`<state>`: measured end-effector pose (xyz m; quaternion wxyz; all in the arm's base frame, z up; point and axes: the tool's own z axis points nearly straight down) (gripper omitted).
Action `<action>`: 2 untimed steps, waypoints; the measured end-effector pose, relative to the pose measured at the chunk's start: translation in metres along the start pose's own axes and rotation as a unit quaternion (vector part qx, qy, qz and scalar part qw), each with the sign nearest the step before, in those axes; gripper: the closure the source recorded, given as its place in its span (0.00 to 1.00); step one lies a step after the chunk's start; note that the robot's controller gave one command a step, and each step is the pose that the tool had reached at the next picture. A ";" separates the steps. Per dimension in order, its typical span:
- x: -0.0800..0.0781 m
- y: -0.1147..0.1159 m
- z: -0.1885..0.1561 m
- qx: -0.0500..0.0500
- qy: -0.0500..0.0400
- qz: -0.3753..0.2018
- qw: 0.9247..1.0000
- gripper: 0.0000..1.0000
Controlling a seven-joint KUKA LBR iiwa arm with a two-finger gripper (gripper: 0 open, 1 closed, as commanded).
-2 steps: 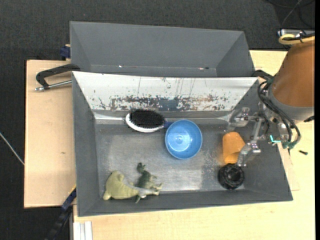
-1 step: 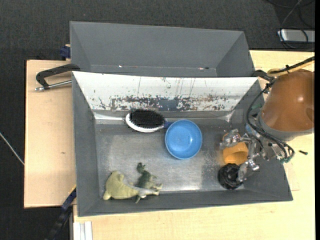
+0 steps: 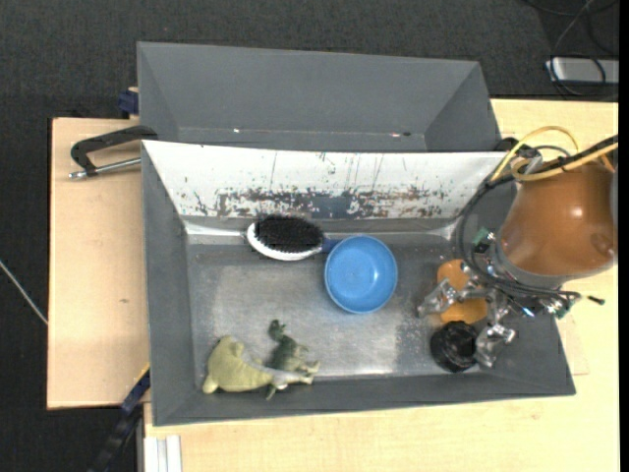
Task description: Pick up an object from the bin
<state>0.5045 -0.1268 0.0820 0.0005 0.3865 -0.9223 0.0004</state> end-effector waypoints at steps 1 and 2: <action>0.002 -0.002 -0.002 0.002 0.002 -0.001 1.000 1.00; 0.006 0.011 -0.133 0.005 -0.004 -0.150 0.989 1.00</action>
Offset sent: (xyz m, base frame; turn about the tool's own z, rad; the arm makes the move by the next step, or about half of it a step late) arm 0.0000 0.0000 0.0000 0.0000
